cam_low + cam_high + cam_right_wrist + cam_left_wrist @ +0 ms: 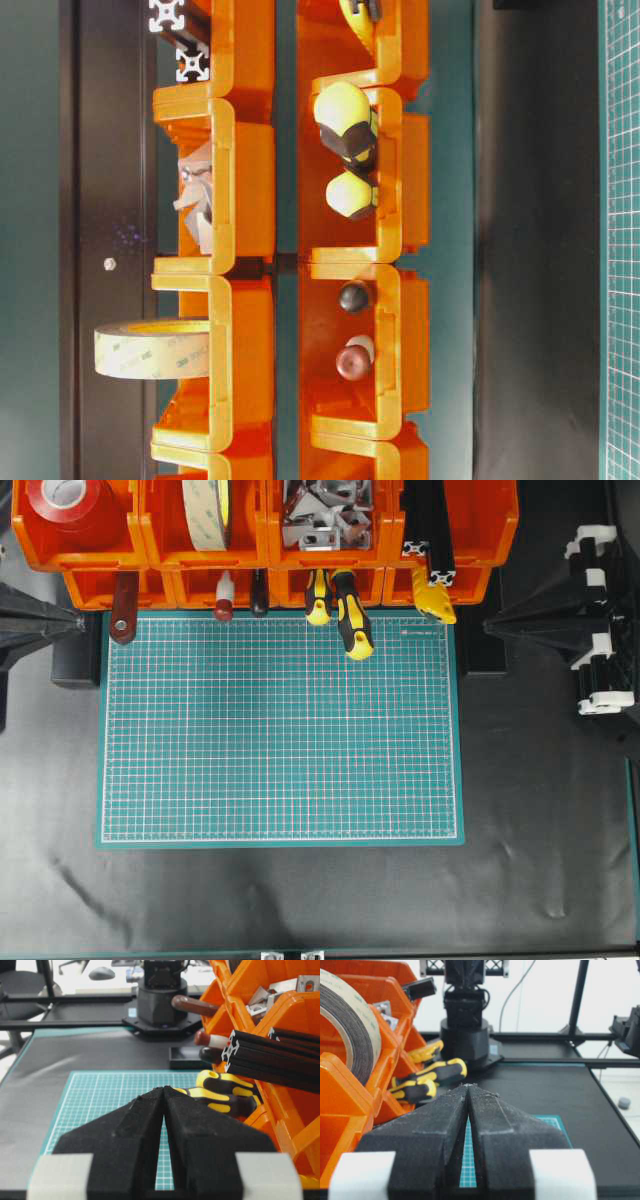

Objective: Pick cutter from container rack with right arm.
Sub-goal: 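Move the right gripper toward the yellow box cutter on the rack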

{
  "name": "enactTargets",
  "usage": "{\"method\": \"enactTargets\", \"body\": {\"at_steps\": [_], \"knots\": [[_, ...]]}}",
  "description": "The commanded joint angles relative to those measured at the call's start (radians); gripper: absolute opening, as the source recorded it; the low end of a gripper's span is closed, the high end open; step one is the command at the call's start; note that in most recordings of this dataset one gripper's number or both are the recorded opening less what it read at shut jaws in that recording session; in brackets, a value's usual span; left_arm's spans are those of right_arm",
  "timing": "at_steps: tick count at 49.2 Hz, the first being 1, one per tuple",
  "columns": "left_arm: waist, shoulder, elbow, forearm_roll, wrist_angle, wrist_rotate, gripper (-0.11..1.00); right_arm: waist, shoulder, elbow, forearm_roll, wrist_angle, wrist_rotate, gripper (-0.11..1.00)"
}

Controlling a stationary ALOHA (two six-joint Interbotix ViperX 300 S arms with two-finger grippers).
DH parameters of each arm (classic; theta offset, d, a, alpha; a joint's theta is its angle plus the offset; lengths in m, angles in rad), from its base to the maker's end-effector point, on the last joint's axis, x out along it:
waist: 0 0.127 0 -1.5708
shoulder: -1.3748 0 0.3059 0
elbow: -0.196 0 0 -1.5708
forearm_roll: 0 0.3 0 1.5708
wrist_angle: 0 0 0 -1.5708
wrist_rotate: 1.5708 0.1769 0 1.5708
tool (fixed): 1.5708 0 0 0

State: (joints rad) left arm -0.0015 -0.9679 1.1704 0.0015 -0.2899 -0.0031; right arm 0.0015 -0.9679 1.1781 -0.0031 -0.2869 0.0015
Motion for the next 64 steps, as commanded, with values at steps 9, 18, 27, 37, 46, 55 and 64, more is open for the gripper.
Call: {"method": "enactTargets", "body": {"at_steps": [9, 18, 27, 37, 46, 55, 64], "knots": [[-0.003, 0.005, -0.132, 0.032, 0.110, -0.048, 0.00, 0.000, 0.023, -0.147, 0.009, 0.176, 0.028, -0.01], [-0.014, -0.009, -0.167, 0.032, 0.206, -0.048, 0.00, 0.026, 0.067, -0.308, 0.003, 0.436, 0.023, -0.01], [-0.031, -0.012, -0.169, 0.032, 0.227, -0.049, 0.00, 0.049, 0.124, -0.471, -0.040, 0.683, 0.023, -0.01], [-0.034, -0.006, -0.167, 0.032, 0.245, -0.051, 0.00, 0.137, 0.232, -0.598, -0.147, 0.931, 0.035, -0.01], [-0.037, -0.011, -0.169, 0.032, 0.247, -0.051, 0.00, 0.212, 0.339, -0.634, -0.339, 1.042, 0.084, -0.01], [-0.034, -0.017, -0.169, 0.032, 0.247, -0.051, 0.00, 0.321, 0.410, -0.652, -0.649, 1.178, 0.253, -0.01], [-0.032, -0.018, -0.169, 0.032, 0.247, -0.051, 0.00, 0.488, 0.423, -0.612, -0.857, 1.335, 0.526, -0.01]]}}
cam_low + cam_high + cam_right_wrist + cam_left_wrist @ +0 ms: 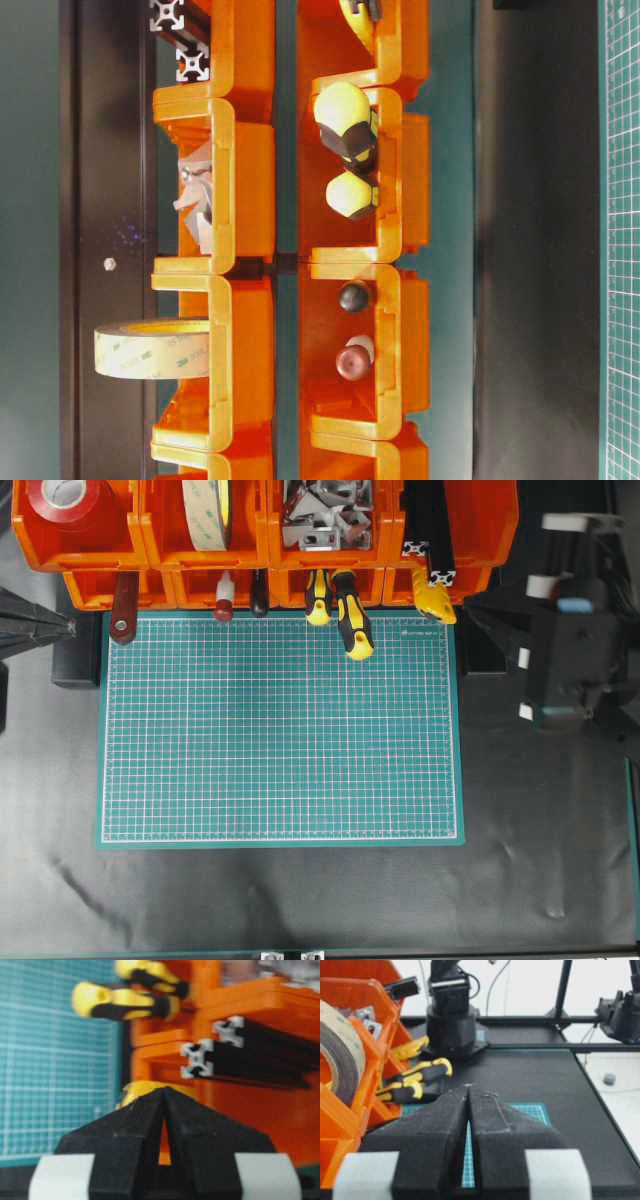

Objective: Pick cutter from container rack with right arm.
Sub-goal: 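Move the right gripper toward the yellow box cutter on the rack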

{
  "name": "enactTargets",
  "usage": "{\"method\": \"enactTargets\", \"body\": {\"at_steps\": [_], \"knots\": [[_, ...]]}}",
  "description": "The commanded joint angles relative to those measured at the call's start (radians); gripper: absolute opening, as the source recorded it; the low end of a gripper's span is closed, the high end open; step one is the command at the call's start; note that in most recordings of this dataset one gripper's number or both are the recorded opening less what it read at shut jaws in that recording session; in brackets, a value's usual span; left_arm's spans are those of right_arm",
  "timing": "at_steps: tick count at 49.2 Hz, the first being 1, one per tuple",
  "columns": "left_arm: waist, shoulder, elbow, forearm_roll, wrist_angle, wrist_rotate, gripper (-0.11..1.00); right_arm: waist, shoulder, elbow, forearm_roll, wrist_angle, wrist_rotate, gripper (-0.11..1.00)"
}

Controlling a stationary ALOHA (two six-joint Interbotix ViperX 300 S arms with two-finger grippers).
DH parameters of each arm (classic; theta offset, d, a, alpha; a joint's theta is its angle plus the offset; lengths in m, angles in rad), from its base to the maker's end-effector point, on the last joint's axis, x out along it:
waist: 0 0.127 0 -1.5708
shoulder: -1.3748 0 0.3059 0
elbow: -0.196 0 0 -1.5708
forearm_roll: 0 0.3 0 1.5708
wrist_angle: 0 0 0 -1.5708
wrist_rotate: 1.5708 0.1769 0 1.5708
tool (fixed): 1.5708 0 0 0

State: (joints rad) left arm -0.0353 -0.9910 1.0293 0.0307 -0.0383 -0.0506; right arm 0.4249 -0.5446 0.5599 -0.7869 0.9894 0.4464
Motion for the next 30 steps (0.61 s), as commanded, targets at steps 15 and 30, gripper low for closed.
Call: {"method": "enactTargets", "body": {"at_steps": [15, 30], "knots": [[0.005, 0.006, -0.025, 0.003, -0.005, -0.003, 0.00, 0.163, 0.054, 0.107, -0.156, 0.112, 0.221, -0.01], [0.006, 0.005, -0.020, 0.003, -0.005, -0.003, 0.00, 0.155, 0.107, 0.147, -0.196, 0.101, 0.224, 0.24]]}}
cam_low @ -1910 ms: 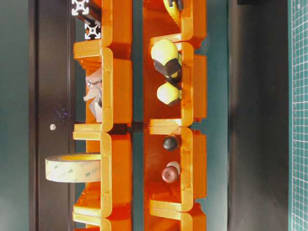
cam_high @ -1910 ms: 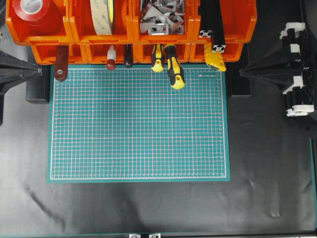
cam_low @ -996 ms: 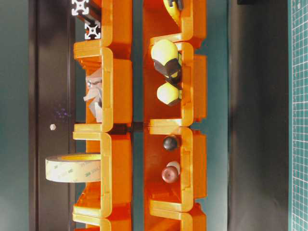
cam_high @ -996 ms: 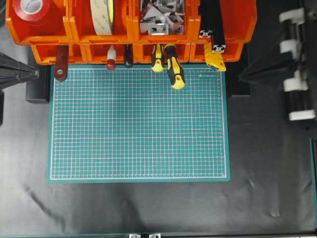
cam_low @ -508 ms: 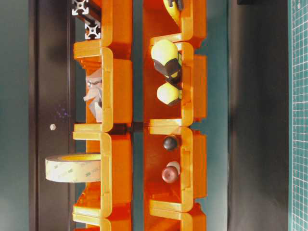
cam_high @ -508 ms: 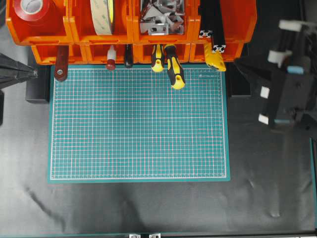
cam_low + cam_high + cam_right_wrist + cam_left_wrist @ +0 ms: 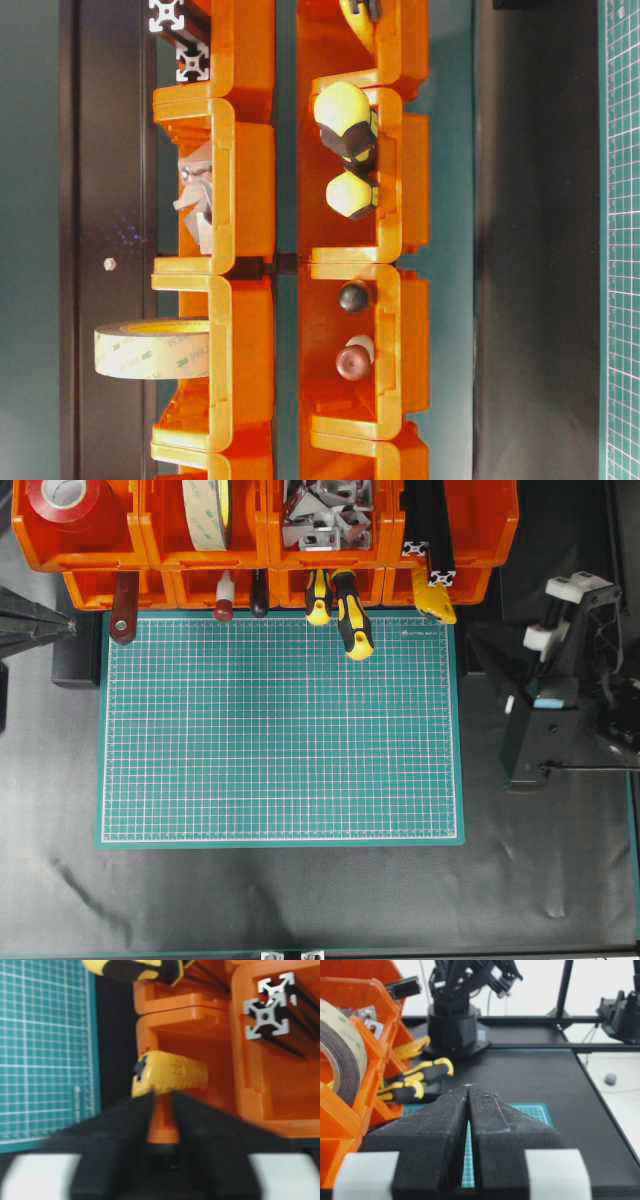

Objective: Pick cutter from container rack with right arm.
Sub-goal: 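Move the right gripper toward the yellow box cutter on the rack, then close the right gripper on the yellow box cutter's body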

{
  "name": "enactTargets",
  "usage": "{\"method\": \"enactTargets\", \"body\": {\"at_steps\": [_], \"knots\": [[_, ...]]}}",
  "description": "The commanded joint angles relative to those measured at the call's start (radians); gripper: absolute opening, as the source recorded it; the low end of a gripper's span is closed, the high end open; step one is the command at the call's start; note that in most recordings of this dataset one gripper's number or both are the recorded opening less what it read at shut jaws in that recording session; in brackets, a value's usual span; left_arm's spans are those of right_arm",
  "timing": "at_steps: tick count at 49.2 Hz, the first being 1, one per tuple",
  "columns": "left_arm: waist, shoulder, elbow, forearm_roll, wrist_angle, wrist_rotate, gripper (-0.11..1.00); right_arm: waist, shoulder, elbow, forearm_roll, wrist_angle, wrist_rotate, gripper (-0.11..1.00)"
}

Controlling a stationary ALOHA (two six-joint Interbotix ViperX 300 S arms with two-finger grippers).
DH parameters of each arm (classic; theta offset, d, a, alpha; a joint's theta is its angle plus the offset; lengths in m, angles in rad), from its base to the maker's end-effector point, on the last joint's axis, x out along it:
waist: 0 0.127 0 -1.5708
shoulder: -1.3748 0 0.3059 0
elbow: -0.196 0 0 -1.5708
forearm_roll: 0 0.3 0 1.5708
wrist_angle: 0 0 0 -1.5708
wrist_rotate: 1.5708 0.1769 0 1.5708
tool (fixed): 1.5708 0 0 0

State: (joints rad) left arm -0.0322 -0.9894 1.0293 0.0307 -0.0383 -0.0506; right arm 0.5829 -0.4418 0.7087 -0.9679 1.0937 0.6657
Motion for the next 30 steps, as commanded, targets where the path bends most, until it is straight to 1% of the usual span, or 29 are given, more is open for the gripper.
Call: {"method": "enactTargets", "body": {"at_steps": [1, 8, 11, 13, 19, 23, 30], "knots": [[0.003, 0.003, -0.020, 0.003, -0.005, -0.003, 0.00, -0.005, 0.008, 0.003, -0.015, -0.008, 0.005, 0.29], [0.006, 0.003, -0.020, 0.003, -0.005, -0.003, 0.00, -0.041, 0.037, 0.017, -0.025, -0.035, 0.020, 0.66], [0.009, 0.003, -0.020, 0.003, -0.005, -0.003, 0.00, -0.060, 0.051, 0.025, -0.029, -0.043, 0.031, 0.76], [0.009, 0.005, -0.020, 0.003, -0.005, -0.003, 0.00, -0.074, 0.060, 0.031, -0.040, -0.046, 0.040, 0.77], [0.011, 0.008, -0.018, 0.003, -0.005, -0.005, 0.00, -0.103, 0.091, 0.057, -0.092, -0.094, 0.083, 0.74], [0.008, 0.009, -0.018, 0.003, -0.005, -0.005, 0.00, -0.121, 0.110, 0.067, -0.118, -0.129, 0.121, 0.74], [-0.002, 0.009, -0.018, 0.003, -0.005, -0.005, 0.00, -0.147, 0.146, 0.078, -0.144, -0.163, 0.181, 0.73]]}}
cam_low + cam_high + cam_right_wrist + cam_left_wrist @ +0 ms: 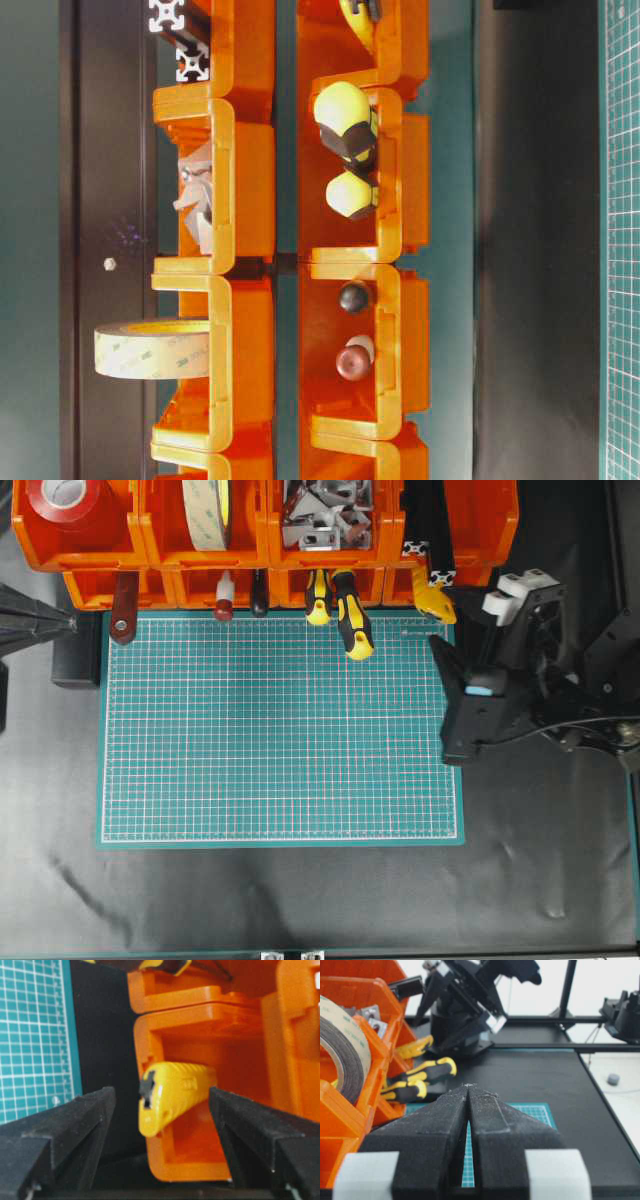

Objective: Pick cutter from container rack with right arm.
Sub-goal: 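Close the right gripper on the yellow box cutter's body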

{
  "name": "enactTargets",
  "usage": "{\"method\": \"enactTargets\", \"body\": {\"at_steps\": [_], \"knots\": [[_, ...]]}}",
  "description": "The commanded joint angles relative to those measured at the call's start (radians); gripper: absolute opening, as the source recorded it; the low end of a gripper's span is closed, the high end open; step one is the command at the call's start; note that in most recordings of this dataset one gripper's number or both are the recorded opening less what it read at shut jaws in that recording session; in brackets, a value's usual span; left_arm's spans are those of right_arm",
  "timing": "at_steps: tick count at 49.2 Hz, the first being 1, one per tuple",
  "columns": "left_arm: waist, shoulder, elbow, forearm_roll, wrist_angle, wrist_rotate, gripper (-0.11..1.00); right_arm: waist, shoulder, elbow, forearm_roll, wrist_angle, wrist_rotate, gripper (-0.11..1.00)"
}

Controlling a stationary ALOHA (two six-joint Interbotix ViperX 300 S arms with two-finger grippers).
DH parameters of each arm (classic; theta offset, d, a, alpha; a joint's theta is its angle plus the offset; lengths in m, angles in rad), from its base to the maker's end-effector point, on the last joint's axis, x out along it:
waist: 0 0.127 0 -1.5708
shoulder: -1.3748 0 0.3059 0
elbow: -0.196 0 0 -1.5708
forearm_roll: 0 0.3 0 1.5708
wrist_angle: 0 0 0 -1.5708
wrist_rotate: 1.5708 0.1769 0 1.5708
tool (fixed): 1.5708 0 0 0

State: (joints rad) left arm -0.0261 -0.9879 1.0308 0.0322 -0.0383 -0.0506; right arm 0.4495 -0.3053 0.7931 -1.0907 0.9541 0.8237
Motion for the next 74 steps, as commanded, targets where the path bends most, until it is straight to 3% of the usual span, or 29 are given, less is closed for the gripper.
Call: {"method": "enactTargets", "body": {"at_steps": [1, 10, 33, 41, 48, 52, 62, 74], "knots": [[-0.008, 0.008, -0.020, 0.002, -0.005, -0.005, 0.00, -0.015, 0.014, -0.005, -0.025, -0.023, 0.029, 0.73], [-0.008, 0.006, -0.015, 0.002, -0.005, -0.005, 0.00, -0.037, 0.052, -0.003, -0.046, -0.025, 0.054, 0.73], [-0.008, 0.003, -0.006, 0.002, -0.006, -0.005, 0.00, -0.057, 0.054, -0.002, -0.046, -0.009, 0.055, 0.68], [-0.008, 0.002, -0.006, 0.002, -0.005, -0.005, 0.00, -0.060, 0.054, -0.002, -0.046, -0.011, 0.057, 0.55], [-0.008, 0.002, -0.006, 0.002, -0.006, -0.005, 0.00, -0.054, 0.054, -0.006, -0.040, -0.008, 0.063, 0.30], [-0.006, 0.002, -0.005, 0.002, -0.005, -0.005, 0.00, -0.051, 0.052, -0.020, -0.040, 0.000, 0.072, 0.30], [-0.006, 0.002, -0.005, 0.002, -0.005, -0.005, 0.00, -0.009, 0.046, -0.080, -0.038, 0.055, 0.064, 0.30], [-0.003, -0.011, -0.006, 0.002, -0.008, -0.005, 0.00, 0.092, 0.040, -0.184, -0.021, 0.137, 0.057, 0.28]]}}
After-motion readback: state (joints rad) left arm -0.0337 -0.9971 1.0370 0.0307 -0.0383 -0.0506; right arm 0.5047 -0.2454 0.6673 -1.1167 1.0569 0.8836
